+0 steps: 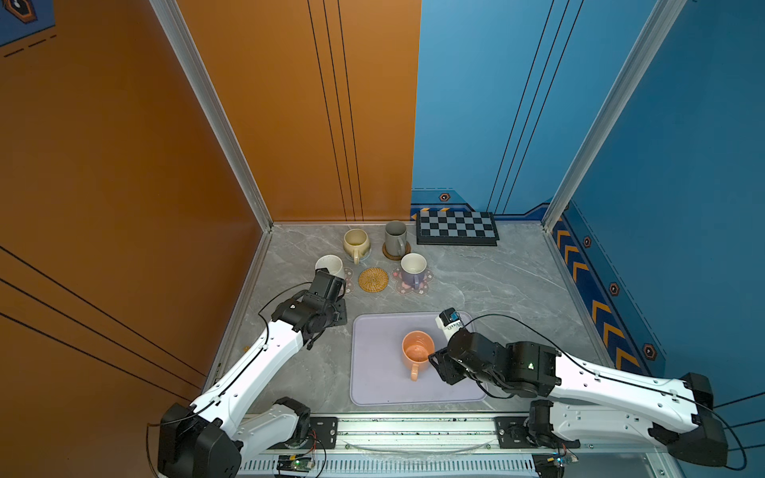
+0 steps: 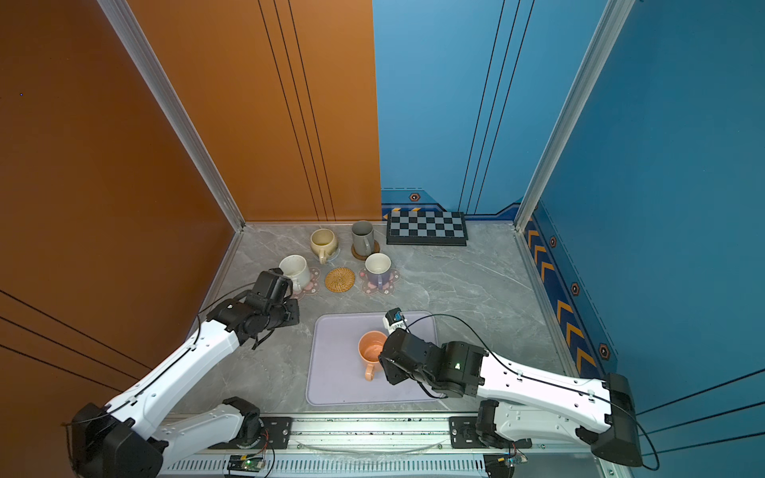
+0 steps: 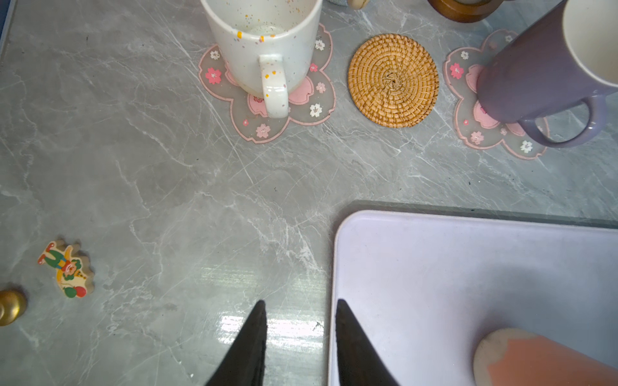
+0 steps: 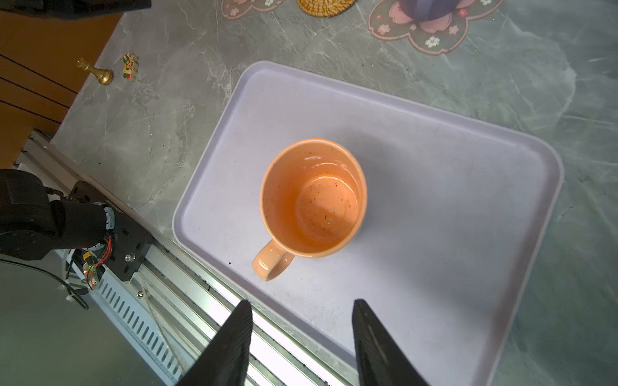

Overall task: Place cups on coasters
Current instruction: Rotate the cup on the tray.

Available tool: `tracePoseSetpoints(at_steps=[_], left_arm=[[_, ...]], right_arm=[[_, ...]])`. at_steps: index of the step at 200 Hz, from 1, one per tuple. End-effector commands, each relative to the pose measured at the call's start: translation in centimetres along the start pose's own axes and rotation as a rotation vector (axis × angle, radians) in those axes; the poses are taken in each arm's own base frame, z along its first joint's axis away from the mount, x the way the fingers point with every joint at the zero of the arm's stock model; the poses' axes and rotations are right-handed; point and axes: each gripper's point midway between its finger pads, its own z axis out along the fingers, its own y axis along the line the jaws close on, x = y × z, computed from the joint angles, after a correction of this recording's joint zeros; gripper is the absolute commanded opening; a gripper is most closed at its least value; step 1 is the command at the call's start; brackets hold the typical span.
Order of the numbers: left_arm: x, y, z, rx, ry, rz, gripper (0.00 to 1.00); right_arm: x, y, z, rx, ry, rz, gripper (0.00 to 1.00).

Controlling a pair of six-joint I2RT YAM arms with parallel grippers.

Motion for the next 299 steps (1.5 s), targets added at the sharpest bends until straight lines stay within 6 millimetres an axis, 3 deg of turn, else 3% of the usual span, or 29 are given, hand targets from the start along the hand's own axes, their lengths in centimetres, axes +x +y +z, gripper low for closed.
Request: tracePoseSetpoints(at_steps=[1, 84, 112, 155, 246, 299], left_arm=[[-0.2, 0.4, -0.2, -0.034, -0.002, -0.005, 0.36], [-0.1, 0.3, -0.3, -0.038, 0.022, 0.006, 0.36], [0.4, 0.3, -0.5, -0.023, 0.024, -0.009, 0.36], [0.9, 0.3, -1.2, 0.012, 0.011, -0.017, 0.37], [1.3, 1.1, -1.3, 0.015, 0.008, -0.027, 0.38], [1.5, 1.4, -1.0, 0.008, 0.022, -0.024, 0.38]], right_arm=[[0.5, -0.2, 0.6, 0.041, -0.034, 0.094, 0.51], [5.0, 2.8, 3.1, 0.128, 0.146, 0.026, 0.51], [4.8, 4.8, 4.1, 0.149, 0.149, -0.033, 0.50], [5.1, 4.7, 5.7, 0.238, 0.209, -0.052, 0.50], [4.5, 2.7, 6.6, 0.345, 0.212, -0.023, 0.48], [4.1, 3.1, 7.6, 0.358, 0.227, -0.053, 0.47]])
